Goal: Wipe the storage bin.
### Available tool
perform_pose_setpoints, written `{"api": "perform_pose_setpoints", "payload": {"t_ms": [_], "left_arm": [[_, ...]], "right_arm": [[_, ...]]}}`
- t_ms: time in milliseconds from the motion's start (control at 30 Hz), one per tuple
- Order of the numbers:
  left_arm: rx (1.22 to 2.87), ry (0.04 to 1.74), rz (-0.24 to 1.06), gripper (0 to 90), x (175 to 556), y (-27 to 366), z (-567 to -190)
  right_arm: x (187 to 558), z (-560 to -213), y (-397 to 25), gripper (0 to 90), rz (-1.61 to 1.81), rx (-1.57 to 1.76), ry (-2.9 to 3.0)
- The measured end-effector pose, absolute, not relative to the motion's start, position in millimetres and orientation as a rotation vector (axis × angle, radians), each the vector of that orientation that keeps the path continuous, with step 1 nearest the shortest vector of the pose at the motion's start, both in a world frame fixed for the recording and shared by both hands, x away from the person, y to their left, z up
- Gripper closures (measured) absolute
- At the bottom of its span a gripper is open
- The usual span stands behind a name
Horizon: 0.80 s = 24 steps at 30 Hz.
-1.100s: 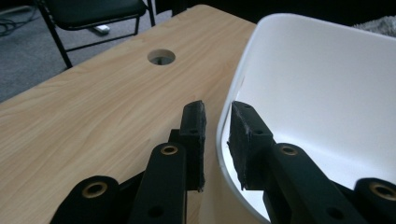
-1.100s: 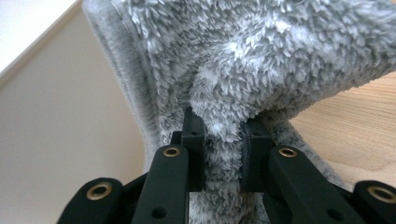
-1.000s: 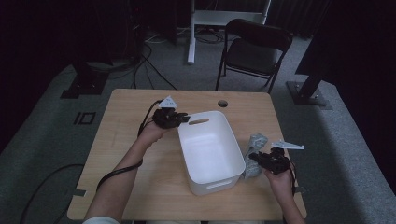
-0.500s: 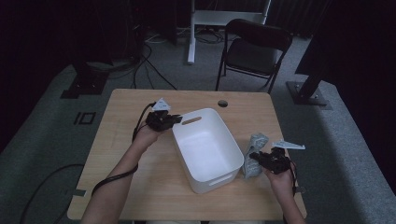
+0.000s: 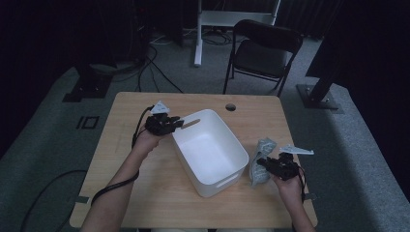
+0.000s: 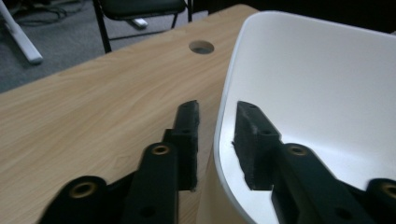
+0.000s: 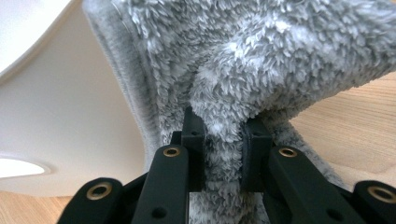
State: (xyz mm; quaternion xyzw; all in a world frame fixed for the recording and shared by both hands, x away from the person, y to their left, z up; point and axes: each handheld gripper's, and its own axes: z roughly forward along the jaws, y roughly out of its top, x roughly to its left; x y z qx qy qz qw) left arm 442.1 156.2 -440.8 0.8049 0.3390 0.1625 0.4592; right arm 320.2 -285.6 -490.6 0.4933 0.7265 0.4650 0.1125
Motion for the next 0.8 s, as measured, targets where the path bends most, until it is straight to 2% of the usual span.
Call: {"api": "perform_pose_setpoints", "payload": {"t_ms": [100,233,600,800], "left_arm": [[1.969,0.831,0.378,71.2,442.9,153.7,-442.5],[1.966,0.861,0.385,81.4,443.1,152.7,-444.2],[1.935,1.005,0.505,86.4,424.7,159.5,-442.4],[1.909,1.062,0.520,86.3,413.7,167.9,-442.5]], "right_arm": [[319.9,-490.8,-286.3,76.0,1.367,1.449,2.130],[320.0,-490.8,-287.1,76.0,1.368,1.453,2.129],[320.0,-490.2,-287.3,76.0,1.366,1.455,2.124],[320.0,-489.6,-285.6,76.0,1.370,1.450,2.126]]}}
